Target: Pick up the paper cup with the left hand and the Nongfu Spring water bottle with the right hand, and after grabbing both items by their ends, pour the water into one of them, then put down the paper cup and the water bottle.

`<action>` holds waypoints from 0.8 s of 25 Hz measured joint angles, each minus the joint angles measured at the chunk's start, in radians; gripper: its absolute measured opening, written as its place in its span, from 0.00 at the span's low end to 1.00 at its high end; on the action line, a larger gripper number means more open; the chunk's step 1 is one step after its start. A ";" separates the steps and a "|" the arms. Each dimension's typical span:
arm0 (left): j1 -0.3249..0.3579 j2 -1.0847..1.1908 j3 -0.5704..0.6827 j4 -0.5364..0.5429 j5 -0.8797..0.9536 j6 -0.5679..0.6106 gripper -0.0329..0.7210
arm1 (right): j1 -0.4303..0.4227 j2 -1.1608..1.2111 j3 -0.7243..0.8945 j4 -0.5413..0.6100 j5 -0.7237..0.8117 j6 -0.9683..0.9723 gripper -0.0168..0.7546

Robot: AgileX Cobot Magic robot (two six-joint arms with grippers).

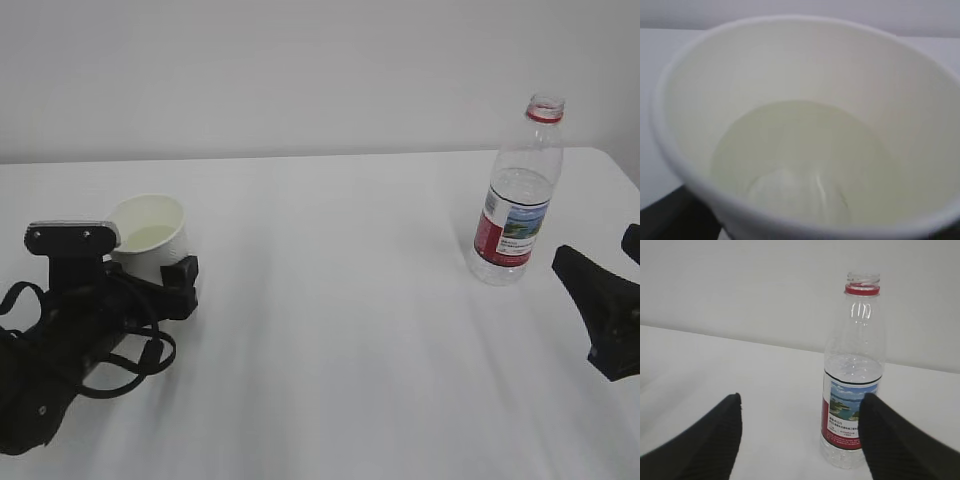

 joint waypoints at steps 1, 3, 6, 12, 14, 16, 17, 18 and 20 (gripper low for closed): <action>0.000 0.000 0.011 0.006 0.000 0.000 0.96 | 0.000 0.000 0.000 0.000 0.000 0.000 0.74; 0.000 0.000 0.031 0.022 0.000 0.000 0.96 | 0.000 0.000 0.000 0.000 0.000 0.000 0.74; 0.000 0.000 0.053 0.041 0.000 0.000 0.96 | 0.000 0.000 0.000 0.000 0.000 0.000 0.74; 0.000 -0.011 0.082 0.053 0.000 -0.002 0.96 | 0.000 0.000 0.000 0.000 0.000 0.000 0.74; 0.000 -0.030 0.089 0.055 0.000 -0.002 0.96 | 0.000 0.000 0.000 0.000 0.000 0.000 0.74; 0.000 -0.049 0.095 0.057 0.000 -0.002 0.96 | 0.000 0.000 0.000 0.000 0.000 0.000 0.74; 0.000 -0.057 0.101 0.062 0.000 -0.002 0.96 | 0.000 0.000 0.000 0.000 0.000 0.000 0.74; 0.000 -0.064 0.109 0.066 0.000 -0.003 0.96 | 0.000 0.000 0.000 0.000 0.000 0.000 0.74; 0.000 -0.075 0.135 0.069 0.000 -0.023 0.96 | 0.000 0.000 0.000 0.000 0.000 0.000 0.74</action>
